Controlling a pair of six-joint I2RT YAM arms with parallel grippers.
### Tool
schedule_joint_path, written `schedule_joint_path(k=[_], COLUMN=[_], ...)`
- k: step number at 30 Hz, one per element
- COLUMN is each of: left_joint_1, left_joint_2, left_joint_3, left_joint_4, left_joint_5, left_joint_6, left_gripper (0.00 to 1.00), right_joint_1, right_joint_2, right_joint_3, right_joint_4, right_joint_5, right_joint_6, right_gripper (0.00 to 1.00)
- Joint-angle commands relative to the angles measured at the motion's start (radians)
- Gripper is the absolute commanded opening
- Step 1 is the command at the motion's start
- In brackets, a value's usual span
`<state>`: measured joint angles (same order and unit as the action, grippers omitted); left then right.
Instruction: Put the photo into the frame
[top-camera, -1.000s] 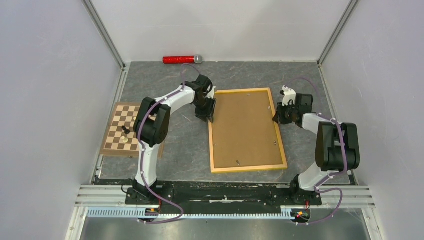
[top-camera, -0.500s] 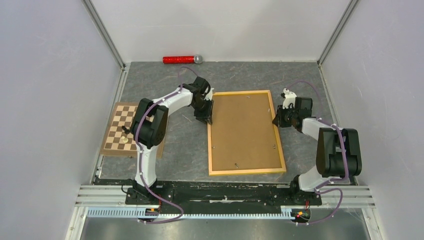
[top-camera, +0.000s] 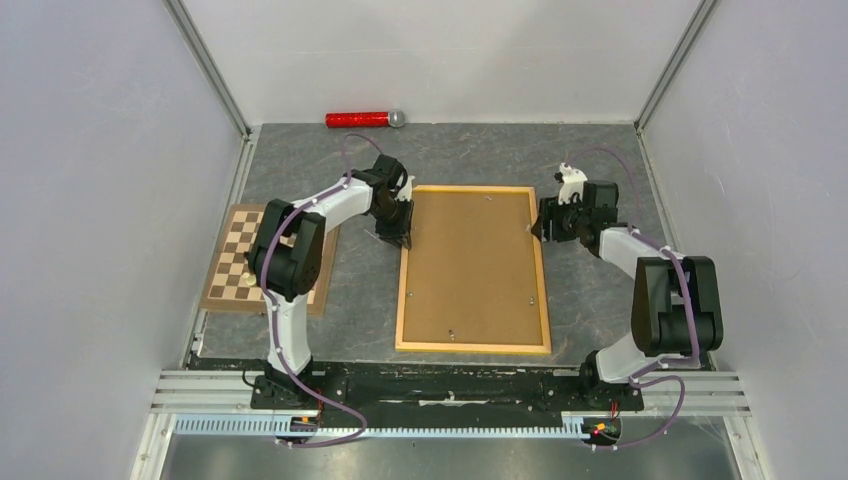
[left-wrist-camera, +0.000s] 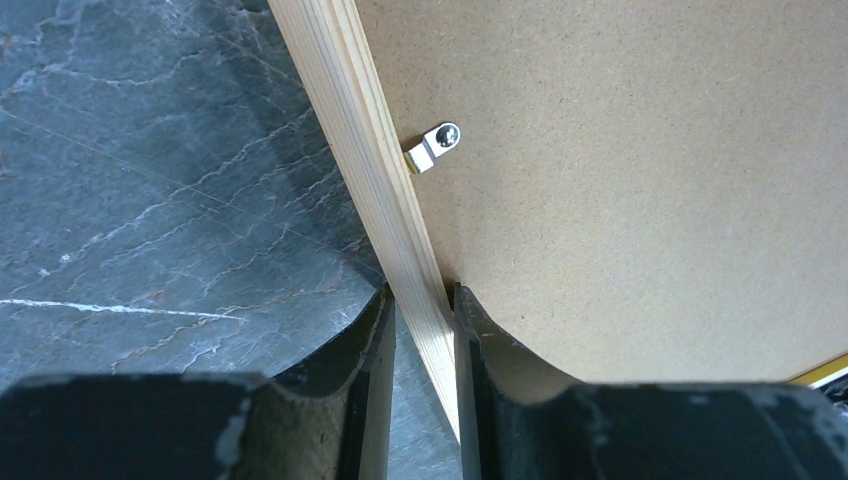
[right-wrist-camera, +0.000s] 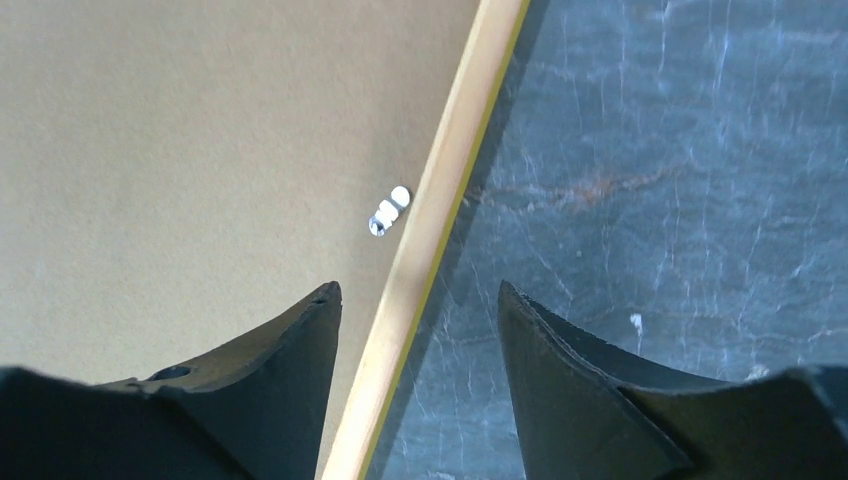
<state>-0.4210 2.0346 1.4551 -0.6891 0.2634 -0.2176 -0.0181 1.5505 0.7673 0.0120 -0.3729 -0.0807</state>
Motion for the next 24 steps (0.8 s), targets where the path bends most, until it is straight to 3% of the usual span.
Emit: schedule_joint_path(k=[1, 10, 24], left_joint_1=[0.005, 0.004, 0.004], left_joint_2=[-0.048, -0.059, -0.058], left_joint_3=[-0.038, -0.067, -0.069], left_joint_4=[0.002, 0.022, 0.029], left_joint_5=[-0.034, -0.02, -0.011], left_joint_6=[0.075, 0.069, 0.063], left_gripper=[0.02, 0.02, 0.02], right_joint_1=[0.013, 0.054, 0.071], right_joint_2=[0.03, 0.166, 0.201], right_joint_3=[0.079, 0.167, 0.161], right_joint_4=[0.035, 0.041, 0.034], right_joint_5=[0.029, 0.056, 0.103], right_joint_6=[0.043, 0.12, 0.099], right_gripper=[0.61, 0.57, 0.47])
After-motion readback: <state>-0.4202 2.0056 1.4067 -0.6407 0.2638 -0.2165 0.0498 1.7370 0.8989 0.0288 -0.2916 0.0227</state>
